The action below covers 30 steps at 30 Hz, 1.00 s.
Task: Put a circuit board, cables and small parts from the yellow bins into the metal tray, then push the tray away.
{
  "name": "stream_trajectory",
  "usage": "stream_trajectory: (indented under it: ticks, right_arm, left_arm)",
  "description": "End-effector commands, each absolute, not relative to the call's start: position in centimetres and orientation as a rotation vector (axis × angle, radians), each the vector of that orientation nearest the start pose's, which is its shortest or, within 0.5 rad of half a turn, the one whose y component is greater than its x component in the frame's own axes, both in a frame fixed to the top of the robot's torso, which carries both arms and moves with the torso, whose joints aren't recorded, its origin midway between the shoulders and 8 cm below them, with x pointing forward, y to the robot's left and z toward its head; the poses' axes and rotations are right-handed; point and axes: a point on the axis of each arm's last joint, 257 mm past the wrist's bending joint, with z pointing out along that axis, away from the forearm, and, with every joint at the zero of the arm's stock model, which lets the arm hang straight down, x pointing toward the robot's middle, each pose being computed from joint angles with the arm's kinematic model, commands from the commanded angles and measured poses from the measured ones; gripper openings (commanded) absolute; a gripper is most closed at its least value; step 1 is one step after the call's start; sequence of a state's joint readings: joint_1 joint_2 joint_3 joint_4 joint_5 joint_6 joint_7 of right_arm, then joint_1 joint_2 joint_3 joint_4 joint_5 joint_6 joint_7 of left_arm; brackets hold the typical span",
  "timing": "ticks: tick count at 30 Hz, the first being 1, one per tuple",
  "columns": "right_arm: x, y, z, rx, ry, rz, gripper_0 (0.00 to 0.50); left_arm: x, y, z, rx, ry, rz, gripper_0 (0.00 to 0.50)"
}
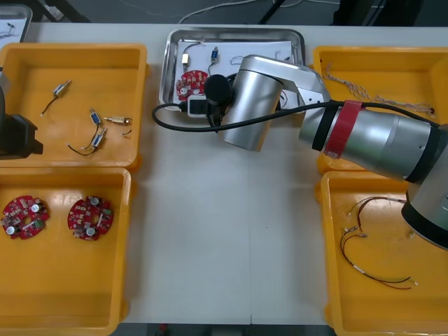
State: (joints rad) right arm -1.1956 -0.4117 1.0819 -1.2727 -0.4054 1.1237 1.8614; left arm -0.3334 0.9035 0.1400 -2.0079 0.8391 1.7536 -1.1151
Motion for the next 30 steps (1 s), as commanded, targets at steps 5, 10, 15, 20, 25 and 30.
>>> stream_trajectory:
  ticks: [5,10,15,20,25,30]
  right_arm:
    - [64.4,0.5,-12.1,-1.597,1.533,-0.800,0.000]
    - [64.7,1.2,-11.8,-1.592,1.511,-0.782,0.000]
    - [64.6,1.5,-11.9,-1.597,1.506,-0.780,0.040]
    - [64.1,2.3,-12.2,-1.621,1.492,-0.776,0.348]
    - [63.6,2.6,-12.8,-1.655,1.495,-0.782,0.500]
    - [63.0,2.8,-13.4,-1.678,1.513,-0.761,0.500]
  left_arm:
    - [43.8,39.4,-12.0,-0.029,2.554,0.127,0.500]
    - [43.8,39.4,-12.0,-0.029,2.554,0.127,0.500]
    - [43.8,39.4,-12.0,-0.029,2.554,0.127,0.500]
    - [43.8,39.4,-12.0,-0.029,2.554,0.127,0.500]
    - [43.8,39.4,-12.0,-0.029,2.554,0.127,0.500]
    - [43.8,39.4,-12.0,-0.029,2.554,0.127,0.500]
